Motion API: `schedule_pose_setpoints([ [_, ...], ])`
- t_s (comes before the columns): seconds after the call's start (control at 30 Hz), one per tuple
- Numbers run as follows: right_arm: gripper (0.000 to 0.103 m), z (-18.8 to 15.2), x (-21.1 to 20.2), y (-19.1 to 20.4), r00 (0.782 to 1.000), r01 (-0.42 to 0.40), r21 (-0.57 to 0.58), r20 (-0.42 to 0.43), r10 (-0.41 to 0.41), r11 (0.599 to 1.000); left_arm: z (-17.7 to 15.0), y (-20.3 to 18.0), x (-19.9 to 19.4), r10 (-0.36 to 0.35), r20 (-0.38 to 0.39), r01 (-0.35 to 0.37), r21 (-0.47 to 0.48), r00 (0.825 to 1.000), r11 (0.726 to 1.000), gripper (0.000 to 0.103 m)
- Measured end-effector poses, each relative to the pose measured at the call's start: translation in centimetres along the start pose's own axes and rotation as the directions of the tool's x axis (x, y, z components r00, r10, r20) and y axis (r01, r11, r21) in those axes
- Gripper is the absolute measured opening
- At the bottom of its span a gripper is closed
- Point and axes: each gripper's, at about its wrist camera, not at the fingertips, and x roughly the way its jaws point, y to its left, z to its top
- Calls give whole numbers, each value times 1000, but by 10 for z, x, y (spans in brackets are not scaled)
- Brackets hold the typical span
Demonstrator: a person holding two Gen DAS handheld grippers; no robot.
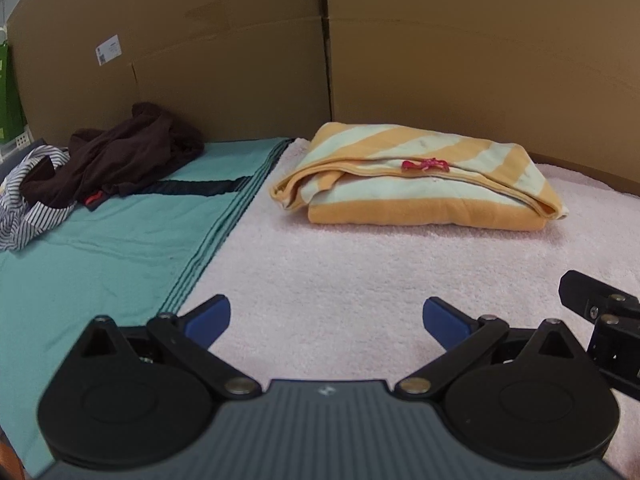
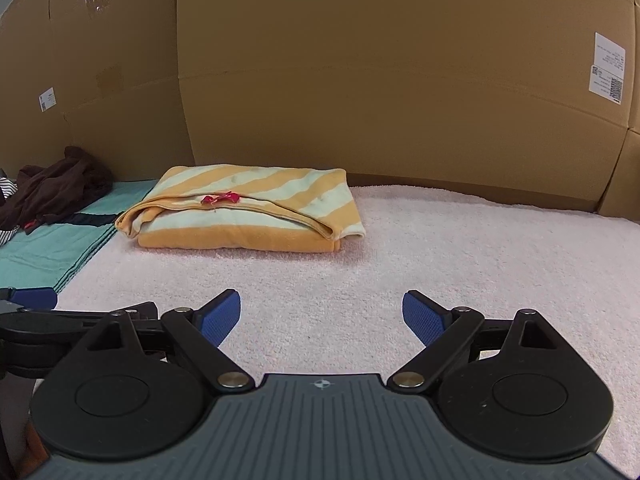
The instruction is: Fold clothes
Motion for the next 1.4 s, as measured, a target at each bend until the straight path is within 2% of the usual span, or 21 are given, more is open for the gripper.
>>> schedule_pose_setpoints([
  [0.07,91,4,11,2,1000,2,4,-1,-2,1000,5,3,11,1,-15,-1,-4,1000,1000,102],
  [0.17,91,7,25,4,1000,10,-3,-8,-10,1000,7,7,23,-41,-45,40,-13,998,999,102],
  [0.3,91,6,33,5,1000,-11,3,-19,11,1000,7,15,24,-77,-27,75,-68,997,995,102],
  [0.43,91,4,37,3,999,-24,3,-27,24,1000,11,13,22,-21,-2,21,-56,1000,998,102],
  [0.6,91,3,39,-4,999,-32,24,-20,32,999,15,2,5,30,115,-34,29,993,999,102],
  [0.77,91,2,38,-14,999,-36,52,-1,36,998,23,-5,-1,-27,141,21,44,990,999,102],
  [0.9,91,4,36,-24,999,-35,83,13,34,996,27,-1,4,-124,108,126,-14,986,992,102],
  [1.03,91,4,35,-30,1000,-29,91,14,28,995,24,-5,9,-147,104,151,-26,984,988,102],
  [1.17,91,4,35,-33,1000,-27,99,15,25,995,21,-15,14,-90,95,90,10,991,996,102],
  [1.4,91,3,40,-32,1000,-26,100,3,26,995,18,-13,16,-85,98,84,18,992,996,102],
])
